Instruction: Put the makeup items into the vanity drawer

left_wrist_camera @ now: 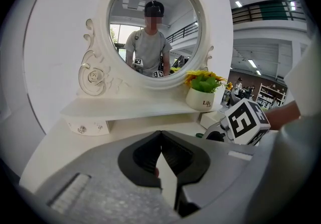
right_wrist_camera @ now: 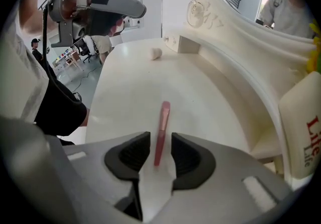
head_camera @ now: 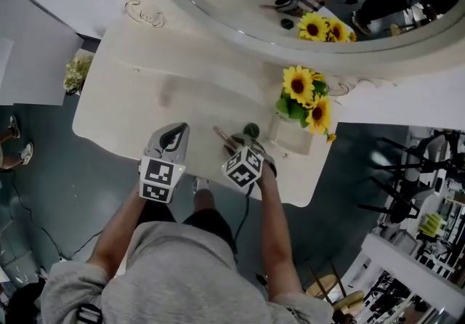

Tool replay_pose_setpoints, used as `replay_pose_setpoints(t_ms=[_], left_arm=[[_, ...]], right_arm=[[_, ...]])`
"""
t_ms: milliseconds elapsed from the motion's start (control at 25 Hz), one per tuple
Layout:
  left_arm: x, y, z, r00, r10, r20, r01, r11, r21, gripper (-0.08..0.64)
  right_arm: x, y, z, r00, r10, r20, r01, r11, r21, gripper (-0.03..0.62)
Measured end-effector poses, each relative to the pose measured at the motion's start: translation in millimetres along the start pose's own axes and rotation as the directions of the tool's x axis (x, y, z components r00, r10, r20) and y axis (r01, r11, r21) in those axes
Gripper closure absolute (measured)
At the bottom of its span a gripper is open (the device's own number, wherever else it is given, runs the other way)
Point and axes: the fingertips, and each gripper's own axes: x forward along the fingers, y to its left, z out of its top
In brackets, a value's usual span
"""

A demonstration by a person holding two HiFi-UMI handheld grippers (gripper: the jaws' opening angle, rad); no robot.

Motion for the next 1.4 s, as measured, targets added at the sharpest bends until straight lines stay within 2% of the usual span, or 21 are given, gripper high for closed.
replay_pose_setpoints(t_ms=[240, 560, 720, 920, 1160, 1400], left_arm=[[0, 0, 0, 1.0, 0.014, 0.001, -0.014, 1.0, -0.014, 0.549], [1, -7, 7, 1.0, 0.003, 0.011, -0.003, 1.0, 0.004, 0.549], [0, -13, 16, 1.0, -0.013, 0.026, 0.013, 1.0, 0.018, 0.549], [6, -29, 31, 0.997, -0.058, 0.043, 0.056, 0.997, 0.055, 0.549], [17, -63, 50, 0.99, -0.131, 0.06, 0.125, 0.987, 0.098, 0.549], [27, -97, 66, 0.979, -0.192, 0.071, 0.181, 0.974, 0.139, 0.549]], right_arm=[[2, 4, -1, 0.999, 0.035, -0.01, -0.035, 0.999, -0.009, 0.538], [-11, 2, 3, 0.998, -0.014, 0.062, 0.011, 0.999, 0.035, 0.541], [-36, -5, 7, 0.989, -0.072, 0.128, 0.062, 0.995, 0.081, 0.542], [-80, -21, 3, 0.963, -0.187, 0.196, 0.157, 0.975, 0.158, 0.543], [-128, -42, -24, 0.92, -0.335, 0.204, 0.289, 0.931, 0.223, 0.542], [-170, -62, -56, 0.877, -0.445, 0.179, 0.391, 0.879, 0.272, 0.543]])
